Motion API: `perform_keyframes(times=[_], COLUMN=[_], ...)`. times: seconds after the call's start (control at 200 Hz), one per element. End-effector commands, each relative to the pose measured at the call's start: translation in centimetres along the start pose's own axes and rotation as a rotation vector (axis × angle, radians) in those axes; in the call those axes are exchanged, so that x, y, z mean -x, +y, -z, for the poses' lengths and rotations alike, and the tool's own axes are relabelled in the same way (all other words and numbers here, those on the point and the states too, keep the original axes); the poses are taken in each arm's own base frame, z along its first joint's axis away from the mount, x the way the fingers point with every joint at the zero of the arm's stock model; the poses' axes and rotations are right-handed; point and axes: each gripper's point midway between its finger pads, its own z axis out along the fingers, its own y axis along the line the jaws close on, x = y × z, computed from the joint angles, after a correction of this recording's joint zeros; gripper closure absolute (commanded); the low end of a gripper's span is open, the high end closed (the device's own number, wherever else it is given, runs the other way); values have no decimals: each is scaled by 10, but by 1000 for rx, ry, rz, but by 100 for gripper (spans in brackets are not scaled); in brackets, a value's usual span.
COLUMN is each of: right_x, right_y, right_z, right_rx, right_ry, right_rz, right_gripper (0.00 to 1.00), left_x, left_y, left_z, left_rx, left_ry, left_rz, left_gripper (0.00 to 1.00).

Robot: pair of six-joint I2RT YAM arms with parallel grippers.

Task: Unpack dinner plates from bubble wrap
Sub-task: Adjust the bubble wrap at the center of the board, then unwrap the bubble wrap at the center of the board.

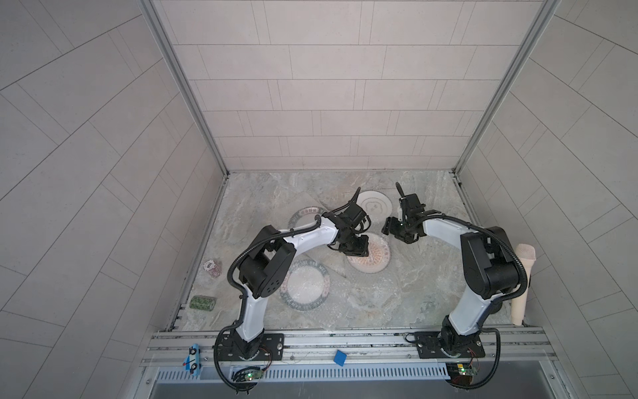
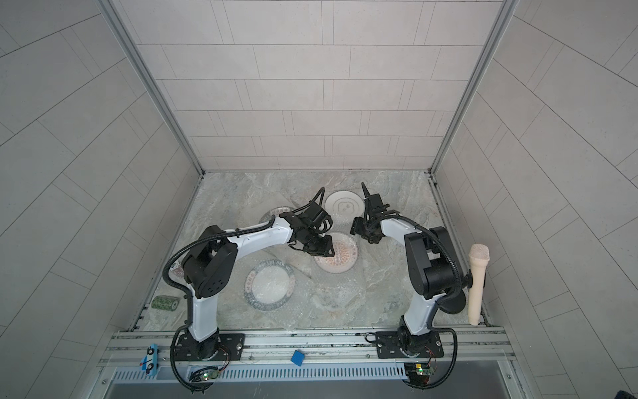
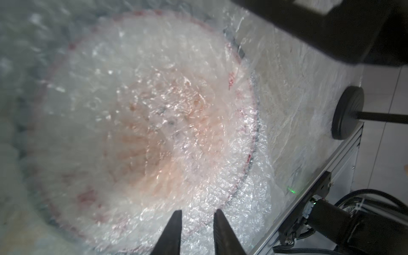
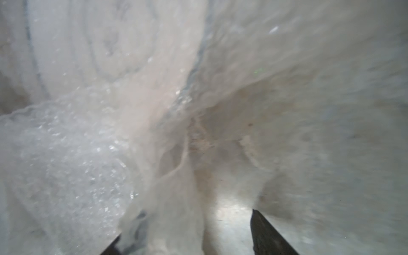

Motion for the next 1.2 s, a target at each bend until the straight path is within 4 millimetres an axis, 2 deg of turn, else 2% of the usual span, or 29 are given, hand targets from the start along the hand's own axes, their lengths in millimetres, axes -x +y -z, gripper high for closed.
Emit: perform_keyframes(times=[0.0, 0.12, 0.22, 0.315, 0.43, 0.605, 0.76, 0.886, 1.196], right_x=[1, -5, -31, -55, -84, -108, -114, -117, -109], right_y=[-35, -29, -18, -9, 1, 5, 14, 22, 12], right_z=[27, 51, 57, 63, 54, 36, 27, 24, 24], right_rx=[-198, -171, -162, -227, -211, -212, -231, -233, -332], right_ry=[-30, -46, 5, 19, 92, 146, 159, 155, 120], right_rz=[33, 73, 155, 285, 345, 387, 435, 456, 472], right_gripper=[22, 23, 28, 30, 37, 45, 56, 58, 78], left_x=[7, 9, 5, 0, -6, -15, -21, -25, -30], left_y=[-3, 0, 5, 12, 20, 31, 39, 42, 47], left_z=[-11, -20, -26, -32, -37, -42, -42, -45, -46], left_rx=[-7, -3, 5, 19, 36, 64, 92, 96, 109], left_ry=[1, 4, 20, 32, 43, 61, 67, 74, 79], left_rz=[19, 27, 35, 43, 50, 56, 57, 64, 67], left_gripper=[77, 83, 85, 88, 89, 90, 90, 90, 90])
